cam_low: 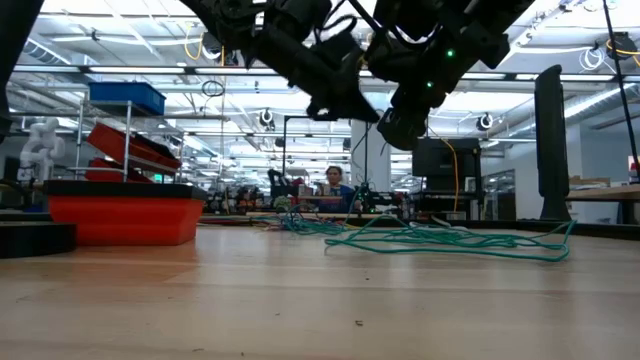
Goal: Coil cords
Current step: Coil the green wire onto the spool
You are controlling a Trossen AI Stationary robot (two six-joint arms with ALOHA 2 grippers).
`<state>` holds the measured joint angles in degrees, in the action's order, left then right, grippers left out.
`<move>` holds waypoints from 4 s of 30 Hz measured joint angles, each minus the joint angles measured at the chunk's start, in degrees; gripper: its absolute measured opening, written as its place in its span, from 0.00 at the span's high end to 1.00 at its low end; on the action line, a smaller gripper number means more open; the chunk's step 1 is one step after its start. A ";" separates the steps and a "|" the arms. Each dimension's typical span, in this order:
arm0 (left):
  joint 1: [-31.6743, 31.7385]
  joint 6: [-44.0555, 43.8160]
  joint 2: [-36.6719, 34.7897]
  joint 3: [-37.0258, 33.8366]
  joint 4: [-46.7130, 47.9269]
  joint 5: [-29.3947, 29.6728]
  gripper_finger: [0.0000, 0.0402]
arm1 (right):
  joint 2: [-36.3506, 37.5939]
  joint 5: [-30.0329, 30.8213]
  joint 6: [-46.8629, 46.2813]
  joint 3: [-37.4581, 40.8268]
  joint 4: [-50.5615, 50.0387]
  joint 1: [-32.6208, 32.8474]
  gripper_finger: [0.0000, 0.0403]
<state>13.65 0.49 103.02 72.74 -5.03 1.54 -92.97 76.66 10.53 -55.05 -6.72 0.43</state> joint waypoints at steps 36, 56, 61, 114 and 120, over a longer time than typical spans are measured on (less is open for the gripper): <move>-8.11 3.71 0.00 1.22 -24.11 -4.72 1.00 | 20.17 -2.63 -3.45 0.70 2.64 9.17 1.00; -13.36 9.51 0.00 1.26 -36.05 -2.99 1.00 | 27.01 -12.07 16.25 0.81 29.82 14.72 1.00; -13.90 10.89 0.00 1.26 -36.65 -2.47 1.00 | 27.02 -15.41 16.74 0.81 34.06 14.71 1.00; -1.48 18.01 0.09 -5.43 -31.69 -25.28 0.85 | 33.52 -21.06 9.67 0.68 27.56 21.88 1.00; -0.65 17.84 0.09 -5.43 -31.40 -29.56 0.85 | 34.01 -21.06 9.83 0.68 27.49 21.88 1.00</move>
<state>13.00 18.33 103.11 67.31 -36.43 -28.02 -58.96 55.59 20.36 -54.37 20.77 22.31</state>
